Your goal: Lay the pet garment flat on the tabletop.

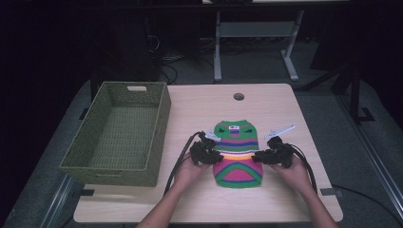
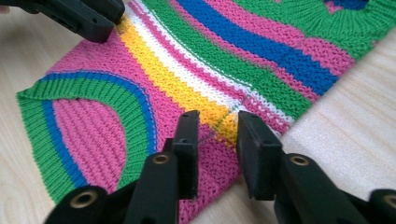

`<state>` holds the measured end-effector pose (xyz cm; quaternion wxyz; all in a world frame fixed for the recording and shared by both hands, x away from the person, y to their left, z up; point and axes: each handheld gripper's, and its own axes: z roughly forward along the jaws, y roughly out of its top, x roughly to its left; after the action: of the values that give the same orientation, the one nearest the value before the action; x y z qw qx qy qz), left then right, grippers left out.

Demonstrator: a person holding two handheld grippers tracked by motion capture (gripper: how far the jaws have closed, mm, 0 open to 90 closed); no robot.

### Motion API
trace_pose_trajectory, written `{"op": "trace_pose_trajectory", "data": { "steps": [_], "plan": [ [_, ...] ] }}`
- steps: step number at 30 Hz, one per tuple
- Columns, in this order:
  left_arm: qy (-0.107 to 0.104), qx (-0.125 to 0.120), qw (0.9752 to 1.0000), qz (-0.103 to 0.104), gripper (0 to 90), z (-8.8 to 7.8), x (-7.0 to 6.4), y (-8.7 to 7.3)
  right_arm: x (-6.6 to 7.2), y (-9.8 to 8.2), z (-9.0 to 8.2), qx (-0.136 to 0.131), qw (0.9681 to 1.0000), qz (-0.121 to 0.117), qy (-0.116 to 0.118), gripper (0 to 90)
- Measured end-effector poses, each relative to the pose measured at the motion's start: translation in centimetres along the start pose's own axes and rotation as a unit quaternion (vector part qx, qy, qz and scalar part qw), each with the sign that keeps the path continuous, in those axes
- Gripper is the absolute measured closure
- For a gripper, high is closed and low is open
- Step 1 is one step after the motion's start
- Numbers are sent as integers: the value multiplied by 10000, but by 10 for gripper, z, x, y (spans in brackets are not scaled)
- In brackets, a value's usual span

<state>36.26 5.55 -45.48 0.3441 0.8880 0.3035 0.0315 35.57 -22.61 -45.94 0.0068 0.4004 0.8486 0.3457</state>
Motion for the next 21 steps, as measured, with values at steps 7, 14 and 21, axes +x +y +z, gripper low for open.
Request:
{"op": "trace_pose_trajectory", "data": {
  "steps": [7,14,21],
  "plan": [
    [-35,-107,9999,-82,593,-11,2,-7,-1,-4,-6,-34,10000,53,5,539],
    [-16,-260,9995,-199,489,-21,2,-13,-4,-10,-16,-148,9998,94,17,447],
    [7,-349,9988,-341,397,-26,1,-20,-6,-16,-23,-193,9997,129,-34,409]
  ]
}}
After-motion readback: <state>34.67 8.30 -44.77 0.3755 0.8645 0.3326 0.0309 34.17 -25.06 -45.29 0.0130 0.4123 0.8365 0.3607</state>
